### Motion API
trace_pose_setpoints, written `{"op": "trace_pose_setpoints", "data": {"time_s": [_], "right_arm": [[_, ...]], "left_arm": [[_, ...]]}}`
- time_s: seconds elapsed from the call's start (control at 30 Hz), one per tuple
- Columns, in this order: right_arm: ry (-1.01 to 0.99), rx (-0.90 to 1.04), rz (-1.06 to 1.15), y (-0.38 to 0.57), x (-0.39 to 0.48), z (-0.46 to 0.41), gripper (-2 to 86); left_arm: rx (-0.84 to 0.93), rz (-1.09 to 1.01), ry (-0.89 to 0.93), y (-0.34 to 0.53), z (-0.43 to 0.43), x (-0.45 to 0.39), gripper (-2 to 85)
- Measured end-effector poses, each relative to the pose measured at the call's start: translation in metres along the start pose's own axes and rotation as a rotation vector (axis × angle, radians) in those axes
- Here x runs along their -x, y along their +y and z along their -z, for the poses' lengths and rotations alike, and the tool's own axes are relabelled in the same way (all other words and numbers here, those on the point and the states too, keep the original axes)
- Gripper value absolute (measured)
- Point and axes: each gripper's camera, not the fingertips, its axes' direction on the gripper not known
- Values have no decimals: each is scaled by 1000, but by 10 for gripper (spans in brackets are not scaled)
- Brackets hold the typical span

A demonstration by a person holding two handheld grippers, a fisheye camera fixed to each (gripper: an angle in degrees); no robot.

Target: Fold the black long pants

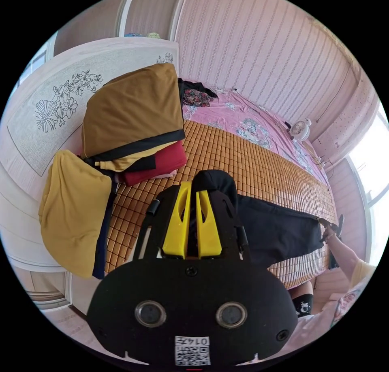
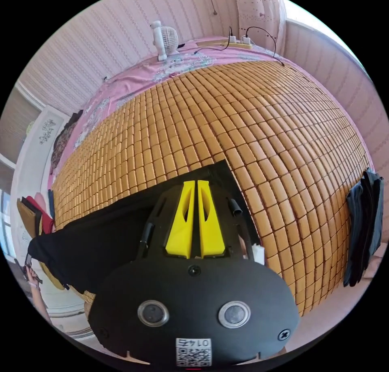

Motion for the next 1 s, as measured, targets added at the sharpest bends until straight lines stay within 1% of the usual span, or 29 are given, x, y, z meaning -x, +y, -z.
{"op": "trace_pose_setpoints", "data": {"time_s": [0.1,0.13,0.2,0.23,0.3,0.37,0.43,0.5,0.57,0.6,0.7,0.83,0.93,1.0], "right_arm": [[-110,-154,-4,17,-17,55,5],[-119,-185,10,22,-19,68,5],[-207,-353,48,54,-31,129,4],[-241,-397,45,64,-37,145,4],[-326,-544,21,113,-64,204,4],[-319,-590,14,155,-84,235,4],[-264,-566,11,196,-100,252,5],[-146,-437,-1,240,-118,251,7],[-62,-320,-36,266,-130,237,10],[-35,-254,-85,279,-138,226,12],[-30,-168,-151,294,-145,202,18],[-18,-162,-167,286,-138,194,23],[-21,-176,-124,265,-121,192,24],[-1,-165,-30,244,-95,185,23]], "left_arm": [[-62,-27,32,-10,15,3,-9],[-74,-33,41,-11,19,4,-9],[-122,-64,72,-10,38,9,-9],[-133,-75,78,-8,42,11,-9],[-162,-133,95,9,59,20,-9],[-163,-151,108,33,67,33,-9],[-143,-124,118,64,67,51,-8],[-71,-18,167,113,56,81,-7],[-13,65,174,152,42,101,-6],[29,125,175,177,30,112,-6],[144,262,140,228,6,135,-5],[189,356,154,258,-4,151,7],[188,328,113,257,-2,150,14],[180,300,116,248,3,151,17]]}}
